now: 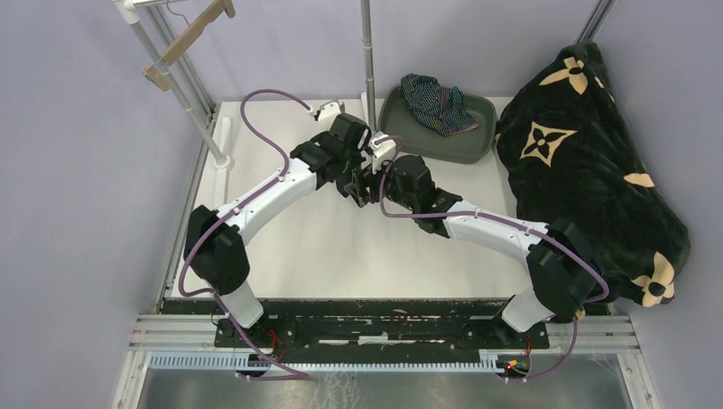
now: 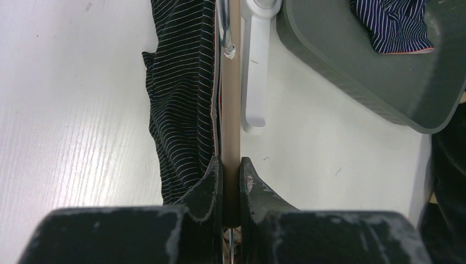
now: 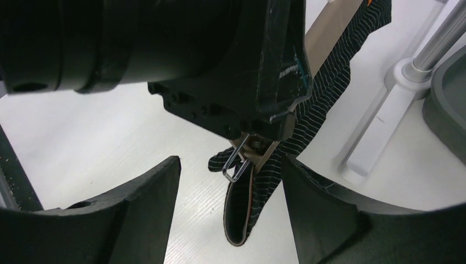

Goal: Clip the underwear to the hanger
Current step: Adjust the underwear on the hanger.

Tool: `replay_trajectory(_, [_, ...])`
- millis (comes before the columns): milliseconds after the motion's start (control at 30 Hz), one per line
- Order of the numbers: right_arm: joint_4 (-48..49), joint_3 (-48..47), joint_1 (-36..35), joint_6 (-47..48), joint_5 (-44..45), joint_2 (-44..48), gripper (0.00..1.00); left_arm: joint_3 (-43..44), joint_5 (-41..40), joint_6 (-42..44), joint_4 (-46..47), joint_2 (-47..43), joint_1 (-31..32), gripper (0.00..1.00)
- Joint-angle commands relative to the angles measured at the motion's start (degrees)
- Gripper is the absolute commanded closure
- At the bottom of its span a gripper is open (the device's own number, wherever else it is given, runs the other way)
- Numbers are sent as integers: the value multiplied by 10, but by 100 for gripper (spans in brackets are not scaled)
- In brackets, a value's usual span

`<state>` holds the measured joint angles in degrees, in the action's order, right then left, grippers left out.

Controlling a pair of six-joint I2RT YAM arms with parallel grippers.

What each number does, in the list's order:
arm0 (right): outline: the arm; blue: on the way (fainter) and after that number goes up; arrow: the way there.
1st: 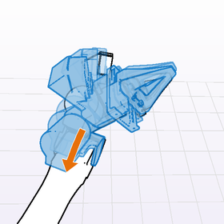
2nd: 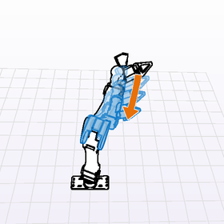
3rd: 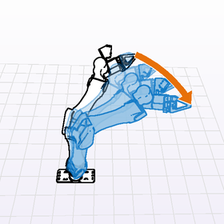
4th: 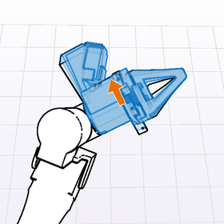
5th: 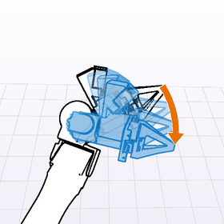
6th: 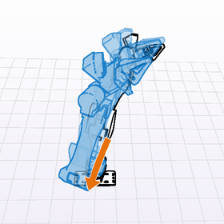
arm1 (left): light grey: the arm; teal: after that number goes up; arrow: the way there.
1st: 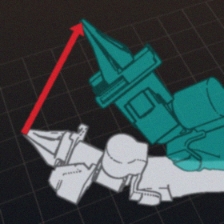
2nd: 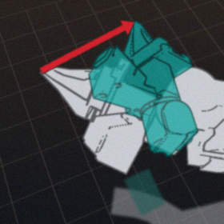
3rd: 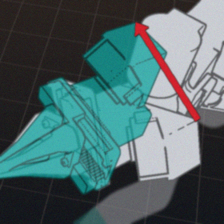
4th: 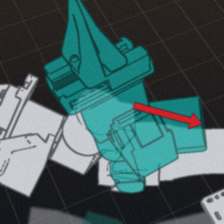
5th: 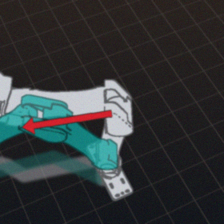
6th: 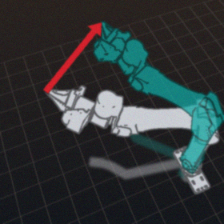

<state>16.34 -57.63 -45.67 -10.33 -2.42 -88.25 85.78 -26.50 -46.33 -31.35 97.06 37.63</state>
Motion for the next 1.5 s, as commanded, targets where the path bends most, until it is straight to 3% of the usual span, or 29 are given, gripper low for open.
replay_trajectory(0, [42,-37,-4,23,25,-16,25,30,-23,-20,20,-5,6,97])
replay_trajectory(300, [76,-34,-6,29,68,-40,32,34,-20,-21,19,-3,14,97])
replay_trajectory(933, [82,-28,-6,34,124,-51,63,46,-21,-19,19,1,23,97])
replay_trajectory(1167, [74,-22,-6,34,146,-47,66,52,-24,-9,25,1,22,96])
replay_trajectory(1233, [70,-20,-6,35,152,-46,66,54,-31,-7,25,0,23,94])
replay_trajectory(1333, [66,-18,-6,35,162,-45,66,56,-38,-3,28,-2,23,70])
replay_trajectory(1467, [61,-14,-6,33,170,-46,67,54,-41,1,36,-3,23,67])
